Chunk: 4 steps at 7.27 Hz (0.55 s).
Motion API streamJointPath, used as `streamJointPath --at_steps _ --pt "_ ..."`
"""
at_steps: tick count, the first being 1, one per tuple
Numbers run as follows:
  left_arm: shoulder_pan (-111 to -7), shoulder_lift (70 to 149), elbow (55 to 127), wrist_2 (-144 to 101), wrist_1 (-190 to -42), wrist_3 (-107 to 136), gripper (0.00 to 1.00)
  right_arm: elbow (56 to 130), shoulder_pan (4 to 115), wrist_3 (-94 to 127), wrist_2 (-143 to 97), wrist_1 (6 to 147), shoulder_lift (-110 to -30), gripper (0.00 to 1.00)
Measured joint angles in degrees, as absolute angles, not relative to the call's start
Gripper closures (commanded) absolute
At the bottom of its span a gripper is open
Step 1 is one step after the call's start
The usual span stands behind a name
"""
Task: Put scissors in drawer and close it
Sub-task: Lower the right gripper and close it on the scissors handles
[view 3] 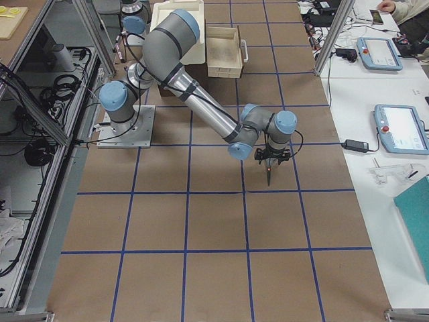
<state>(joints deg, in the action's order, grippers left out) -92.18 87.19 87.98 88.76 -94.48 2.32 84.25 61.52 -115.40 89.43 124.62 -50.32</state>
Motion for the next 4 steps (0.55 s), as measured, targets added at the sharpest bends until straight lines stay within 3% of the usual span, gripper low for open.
streamJointPath --at_steps 3,4 --pt "-92.1 87.2 88.0 88.8 -94.5 2.3 0.0 84.3 61.5 -115.4 91.1 124.0 -50.3 0.08" --pt "-92.1 87.2 88.0 88.8 -94.5 2.3 0.0 84.3 61.5 -115.4 91.4 123.9 -50.3 0.21"
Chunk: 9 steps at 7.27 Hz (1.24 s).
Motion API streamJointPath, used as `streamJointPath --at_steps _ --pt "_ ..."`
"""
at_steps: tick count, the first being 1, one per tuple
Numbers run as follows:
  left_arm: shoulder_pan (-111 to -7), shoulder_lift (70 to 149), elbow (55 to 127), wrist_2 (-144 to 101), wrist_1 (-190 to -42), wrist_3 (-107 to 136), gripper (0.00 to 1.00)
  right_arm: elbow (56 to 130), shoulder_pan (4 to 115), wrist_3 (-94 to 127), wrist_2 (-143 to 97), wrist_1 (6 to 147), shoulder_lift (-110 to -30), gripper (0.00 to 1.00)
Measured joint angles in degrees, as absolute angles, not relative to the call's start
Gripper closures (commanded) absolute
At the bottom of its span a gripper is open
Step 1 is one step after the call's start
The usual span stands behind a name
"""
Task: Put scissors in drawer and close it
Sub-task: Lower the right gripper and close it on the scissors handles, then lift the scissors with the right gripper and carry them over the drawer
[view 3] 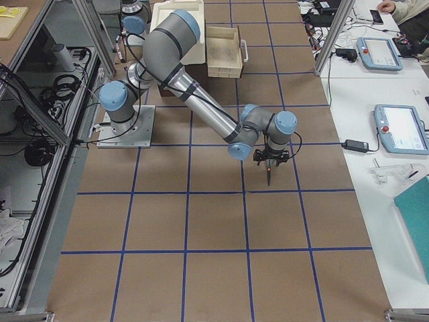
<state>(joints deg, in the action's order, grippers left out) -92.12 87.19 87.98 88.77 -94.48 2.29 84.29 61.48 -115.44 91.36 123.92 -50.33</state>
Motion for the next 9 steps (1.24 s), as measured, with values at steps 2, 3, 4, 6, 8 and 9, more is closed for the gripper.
streamJointPath --at_steps 2,3,4,6,8,9 --pt "-92.2 87.2 88.0 88.8 -94.5 2.3 0.0 84.3 61.4 -115.7 91.5 123.9 -50.4 0.8" --pt "-92.2 87.2 88.0 88.8 -94.5 2.3 0.0 84.4 61.4 -116.1 91.6 123.8 -50.4 1.0" --pt "-92.2 87.2 88.0 88.8 -94.5 2.3 0.0 84.4 61.4 -117.0 91.9 123.7 -50.4 1.0" --pt "-92.2 87.2 88.0 88.8 -94.5 2.3 0.0 84.4 61.5 -119.8 92.9 123.2 -50.6 1.0" --pt "-92.1 87.2 88.0 88.8 -94.5 2.3 0.0 84.4 61.7 -120.6 93.7 122.5 -52.5 1.0" --pt "-92.1 87.2 88.0 88.8 -94.5 2.3 0.0 84.3 61.9 -120.6 93.8 121.4 -54.2 1.0"
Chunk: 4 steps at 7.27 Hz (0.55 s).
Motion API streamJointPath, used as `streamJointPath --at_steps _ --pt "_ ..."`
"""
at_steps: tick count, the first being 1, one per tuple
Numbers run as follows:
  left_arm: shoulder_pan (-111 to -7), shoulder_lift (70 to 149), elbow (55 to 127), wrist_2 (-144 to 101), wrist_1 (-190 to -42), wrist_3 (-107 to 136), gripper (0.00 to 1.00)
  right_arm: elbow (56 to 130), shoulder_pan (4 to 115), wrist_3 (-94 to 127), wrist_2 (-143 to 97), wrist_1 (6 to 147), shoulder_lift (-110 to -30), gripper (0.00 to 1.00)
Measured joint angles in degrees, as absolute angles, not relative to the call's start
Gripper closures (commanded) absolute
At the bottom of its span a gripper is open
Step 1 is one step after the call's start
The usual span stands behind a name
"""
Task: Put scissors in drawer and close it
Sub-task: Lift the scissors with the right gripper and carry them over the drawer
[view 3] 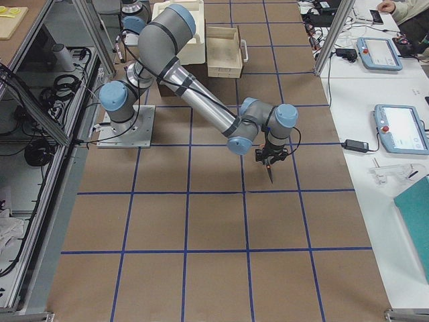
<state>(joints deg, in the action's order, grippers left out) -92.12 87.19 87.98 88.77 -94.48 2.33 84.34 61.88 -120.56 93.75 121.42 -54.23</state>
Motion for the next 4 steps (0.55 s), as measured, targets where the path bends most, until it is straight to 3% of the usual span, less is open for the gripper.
streamJointPath --at_steps 4 --pt "-92.1 87.2 88.0 88.8 -94.5 2.3 0.0 84.4 67.0 -116.4 91.6 111.7 -63.6 1.0"
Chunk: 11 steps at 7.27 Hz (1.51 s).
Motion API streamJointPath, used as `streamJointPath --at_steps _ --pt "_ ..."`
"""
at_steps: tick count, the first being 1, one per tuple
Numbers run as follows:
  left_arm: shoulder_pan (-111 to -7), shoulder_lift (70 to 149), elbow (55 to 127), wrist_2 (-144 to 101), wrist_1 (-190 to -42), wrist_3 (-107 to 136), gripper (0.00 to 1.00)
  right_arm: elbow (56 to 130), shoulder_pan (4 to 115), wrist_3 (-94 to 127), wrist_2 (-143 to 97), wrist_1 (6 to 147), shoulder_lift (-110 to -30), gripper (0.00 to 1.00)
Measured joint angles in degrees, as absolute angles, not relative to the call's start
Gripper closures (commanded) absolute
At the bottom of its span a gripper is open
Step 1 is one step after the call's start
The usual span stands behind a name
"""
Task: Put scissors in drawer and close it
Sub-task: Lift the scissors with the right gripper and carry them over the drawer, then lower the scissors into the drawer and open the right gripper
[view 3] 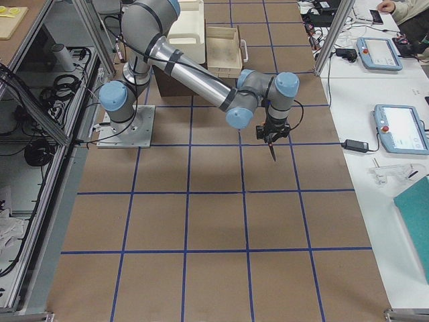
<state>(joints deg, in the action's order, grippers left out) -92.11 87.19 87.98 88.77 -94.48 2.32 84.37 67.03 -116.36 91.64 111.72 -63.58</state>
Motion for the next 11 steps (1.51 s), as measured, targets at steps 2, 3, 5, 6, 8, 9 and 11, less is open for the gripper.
streamJointPath --at_steps 2,3,5,6,8,9,11 --pt "-92.2 87.2 88.0 88.8 -94.5 2.3 0.0 84.4 73.8 -111.2 91.8 105.3 -68.9 1.0" --pt "-92.2 87.2 88.0 88.7 -94.5 2.3 0.0 84.4 78.3 -107.4 92.8 102.8 -71.2 1.0" --pt "-92.2 87.2 88.0 88.7 -94.5 2.3 0.0 84.4 87.3 -97.6 93.2 98.7 -74.4 1.0" --pt "-92.1 87.2 88.0 88.8 -94.5 2.3 0.0 84.5 91.9 -92.4 93.2 97.5 -75.5 1.0" --pt "-92.1 87.2 88.0 88.8 -94.5 2.3 0.0 84.8 101.0 -82.5 92.7 96.8 -76.5 1.0" --pt "-92.1 87.2 88.0 88.8 -94.4 2.3 0.0 85.0 104.7 -78.9 92.5 96.8 -76.4 1.0" --pt "-92.1 87.2 88.0 88.8 -94.5 2.3 0.0 86.0 109.8 -74.0 91.8 97.2 -75.7 1.0"
